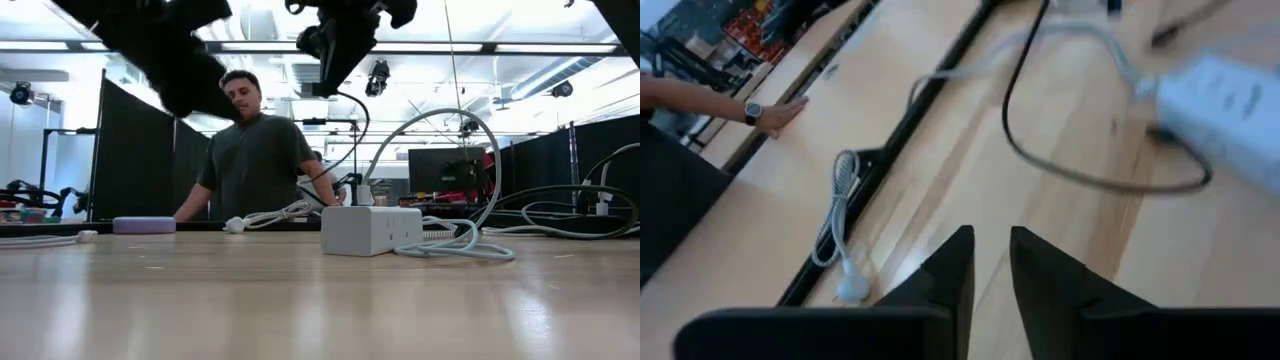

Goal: Insert USB
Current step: Insert the black charger cable into the white charger adapter

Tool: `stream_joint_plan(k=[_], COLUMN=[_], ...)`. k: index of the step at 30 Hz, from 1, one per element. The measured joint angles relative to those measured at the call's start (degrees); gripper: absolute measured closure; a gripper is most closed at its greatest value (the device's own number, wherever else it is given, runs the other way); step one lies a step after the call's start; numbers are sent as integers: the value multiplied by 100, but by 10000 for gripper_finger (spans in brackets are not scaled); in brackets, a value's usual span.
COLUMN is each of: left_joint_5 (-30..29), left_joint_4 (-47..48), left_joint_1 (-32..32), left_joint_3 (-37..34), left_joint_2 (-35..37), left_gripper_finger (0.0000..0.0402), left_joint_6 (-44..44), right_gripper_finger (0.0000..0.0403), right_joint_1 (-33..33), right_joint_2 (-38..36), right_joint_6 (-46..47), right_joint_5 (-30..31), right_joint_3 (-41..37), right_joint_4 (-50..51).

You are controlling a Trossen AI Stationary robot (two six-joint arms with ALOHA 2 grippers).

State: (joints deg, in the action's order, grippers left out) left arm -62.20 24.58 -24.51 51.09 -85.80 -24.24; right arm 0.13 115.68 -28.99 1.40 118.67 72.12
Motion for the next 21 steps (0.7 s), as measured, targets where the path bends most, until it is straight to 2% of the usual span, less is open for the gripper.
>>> stream_joint_plan(k=[10,21], left_joint_5=[10,-21], left_joint_4=[-1476,-2543], left_joint_1=[-5,-42], left_joint_3=[-7,-11], left_joint_2=[-4,-4], left_gripper_finger=[284,265], left_joint_6=[435,748], right_gripper_finger=[403,403], right_joint_1=[101,412], right_joint_2=[-229,-376], right_joint_6=[133,-36], right_joint_5=[182,882], right_joint_3=[6,7], right_joint_4=[-278,-266])
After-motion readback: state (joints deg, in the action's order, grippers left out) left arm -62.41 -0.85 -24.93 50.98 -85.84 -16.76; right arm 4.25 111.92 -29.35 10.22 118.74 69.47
